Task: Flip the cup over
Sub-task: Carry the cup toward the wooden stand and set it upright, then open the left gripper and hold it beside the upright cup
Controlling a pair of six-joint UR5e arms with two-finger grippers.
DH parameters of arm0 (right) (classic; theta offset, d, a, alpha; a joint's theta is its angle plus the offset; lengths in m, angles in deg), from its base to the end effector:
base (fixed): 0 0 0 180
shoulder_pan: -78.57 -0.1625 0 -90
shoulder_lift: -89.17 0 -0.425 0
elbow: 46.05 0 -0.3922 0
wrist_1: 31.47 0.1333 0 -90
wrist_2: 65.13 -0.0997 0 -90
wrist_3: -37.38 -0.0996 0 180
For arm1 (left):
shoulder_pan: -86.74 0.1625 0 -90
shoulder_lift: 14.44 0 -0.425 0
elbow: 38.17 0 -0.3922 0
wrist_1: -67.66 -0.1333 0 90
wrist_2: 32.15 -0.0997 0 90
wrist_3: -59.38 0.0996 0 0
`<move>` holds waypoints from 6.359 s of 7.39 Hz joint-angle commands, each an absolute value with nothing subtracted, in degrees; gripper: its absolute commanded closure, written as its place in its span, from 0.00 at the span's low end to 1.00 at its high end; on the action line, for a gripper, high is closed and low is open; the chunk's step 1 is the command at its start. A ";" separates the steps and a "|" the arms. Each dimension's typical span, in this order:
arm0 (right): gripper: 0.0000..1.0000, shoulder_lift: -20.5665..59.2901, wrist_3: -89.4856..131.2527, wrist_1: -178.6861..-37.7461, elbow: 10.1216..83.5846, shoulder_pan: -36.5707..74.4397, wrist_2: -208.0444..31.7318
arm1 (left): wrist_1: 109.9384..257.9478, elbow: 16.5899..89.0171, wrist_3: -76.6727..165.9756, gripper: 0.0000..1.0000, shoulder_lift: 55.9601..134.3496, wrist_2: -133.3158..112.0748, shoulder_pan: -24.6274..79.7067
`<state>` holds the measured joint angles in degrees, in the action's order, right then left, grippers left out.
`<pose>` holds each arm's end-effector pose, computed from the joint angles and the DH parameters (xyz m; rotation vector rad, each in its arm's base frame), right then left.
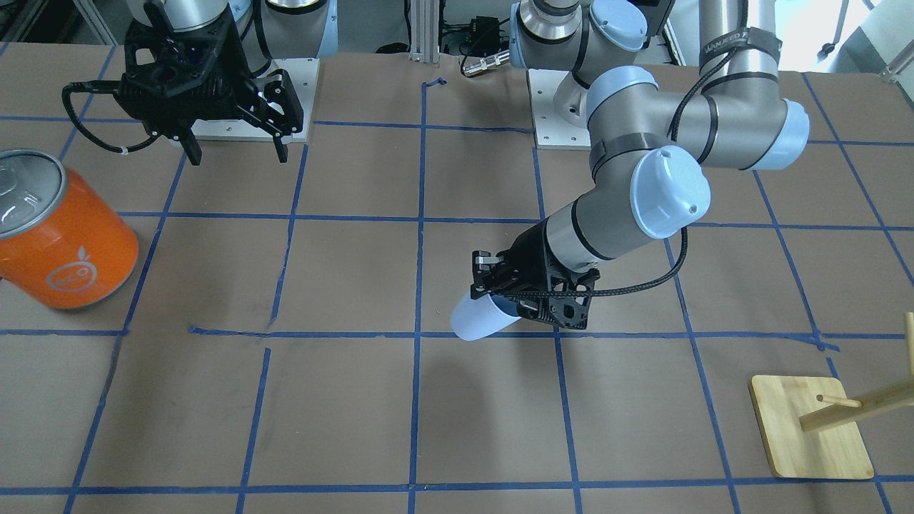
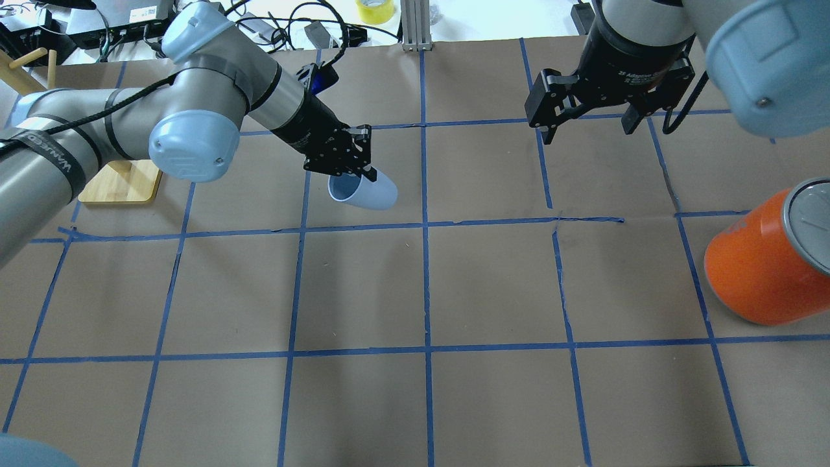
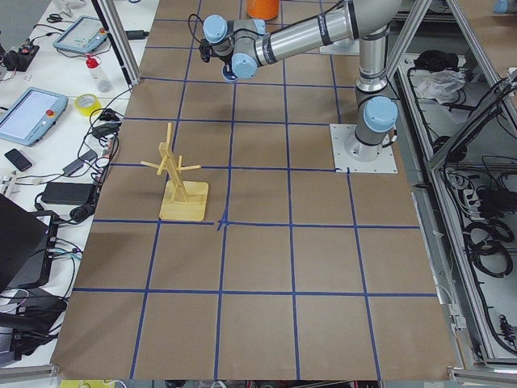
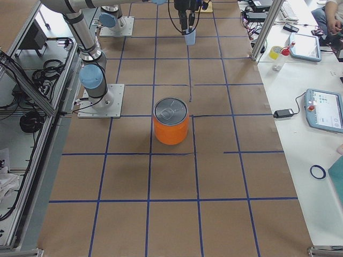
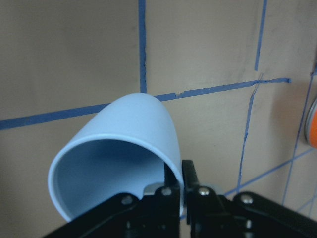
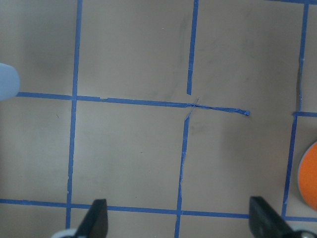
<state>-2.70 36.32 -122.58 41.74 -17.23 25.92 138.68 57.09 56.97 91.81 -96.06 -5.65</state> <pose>0.1799 -0.4699 0.5250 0.1279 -3.1228 0.1431 -0.2011 -0.5716 0.3330 0.0142 -2.6872 -0.0854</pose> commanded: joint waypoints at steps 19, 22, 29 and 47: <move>0.00 -2.59 35.63 -122.70 42.28 -17.32 25.92 | 135.25 45.51 77.75 0.93 106.94 -126.72 2.10; 0.00 -2.59 35.54 -122.70 42.28 -17.32 25.92 | 135.25 45.33 78.28 0.17 106.42 -126.81 2.01; 0.00 -2.59 36.50 -122.26 42.36 -17.32 24.95 | 156.27 40.16 66.18 0.00 87.28 -125.93 -4.38; 0.00 1.89 35.36 -122.87 37.09 -17.32 23.99 | 158.81 50.87 57.71 0.00 72.13 -122.42 -7.22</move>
